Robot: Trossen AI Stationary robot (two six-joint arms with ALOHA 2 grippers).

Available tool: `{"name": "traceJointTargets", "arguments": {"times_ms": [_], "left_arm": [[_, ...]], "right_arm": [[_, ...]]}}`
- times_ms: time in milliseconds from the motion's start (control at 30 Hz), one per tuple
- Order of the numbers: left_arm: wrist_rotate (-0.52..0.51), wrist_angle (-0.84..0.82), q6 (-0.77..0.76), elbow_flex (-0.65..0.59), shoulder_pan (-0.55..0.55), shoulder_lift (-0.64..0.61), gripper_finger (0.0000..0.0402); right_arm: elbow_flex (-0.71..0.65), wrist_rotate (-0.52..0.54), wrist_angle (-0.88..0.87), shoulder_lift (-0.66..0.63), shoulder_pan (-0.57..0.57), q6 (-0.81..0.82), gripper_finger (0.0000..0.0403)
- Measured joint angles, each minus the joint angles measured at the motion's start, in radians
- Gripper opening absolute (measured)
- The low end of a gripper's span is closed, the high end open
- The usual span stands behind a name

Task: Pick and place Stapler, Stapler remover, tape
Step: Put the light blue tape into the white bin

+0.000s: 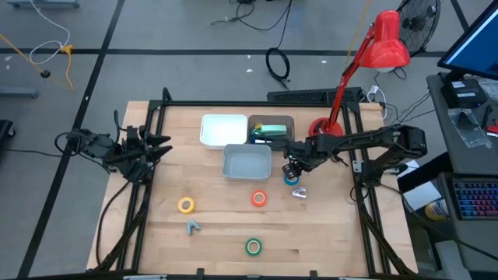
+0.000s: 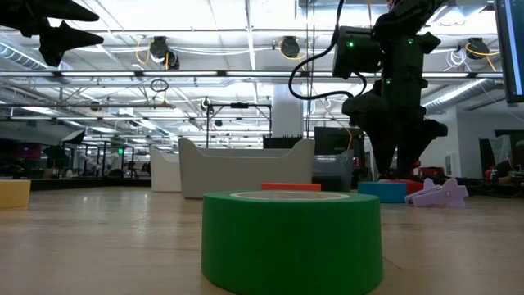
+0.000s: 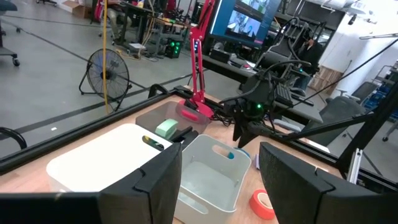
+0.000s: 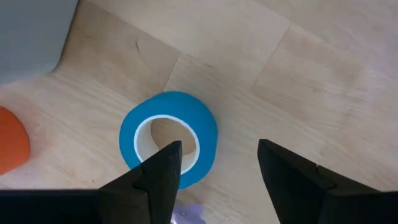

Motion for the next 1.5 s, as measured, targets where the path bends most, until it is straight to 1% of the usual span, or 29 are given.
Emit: {"name": "traceJointTargets", "arguments": {"times_ms": [133,400,567,700,1033,1100,1233,1367,1500], "left_arm": [[0.0,0.0,0.001,0.0,0.0,0.0,0.0214],[-0.001,0.0,0.006,0.0,0.0,0.0,0.0214],[-0.002,0.0,0.006,0.0,0.0,0.0,0.0214],[-0.002,0.0,-0.006,0.0,0.0,0.0,0.0214],[-0.002,0.0,-0.004,0.0,0.0,0.0,0.0214],[-0.002,0.0,-0.005,0.0,0.0,0.0,0.0214],[-0.002,0.0,-0.005,0.0,0.0,0.0,0.0214],[-0.002,0.005,-0.042,0.0,0.0,0.0,0.0214],[0.03,0.023,-0.083,0.0,0.0,0.0,0.0214]], "right_arm": [[-0.016,0.0,0.032,-0.001,0.013,0.014,0.0205],[-0.149,-0.032,0.176,-0.002,0.026,0.116,0.0205],[-0.166,-0.045,0.195,-0.005,0.026,0.126,0.0198],[-0.168,-0.041,0.194,-0.009,0.024,0.122,0.0167],[-0.17,0.005,0.187,-0.01,0.024,0.127,0.0053],[-0.172,0.023,0.219,-0.023,0.023,0.127,0.0035],[-0.171,0.085,0.276,-0.075,0.021,0.128,0.0034],[-0.17,0.147,0.38,-0.153,0.019,0.13,0.0034],[-0.17,0.203,0.53,-0.242,0.027,0.105,0.0034]]}}
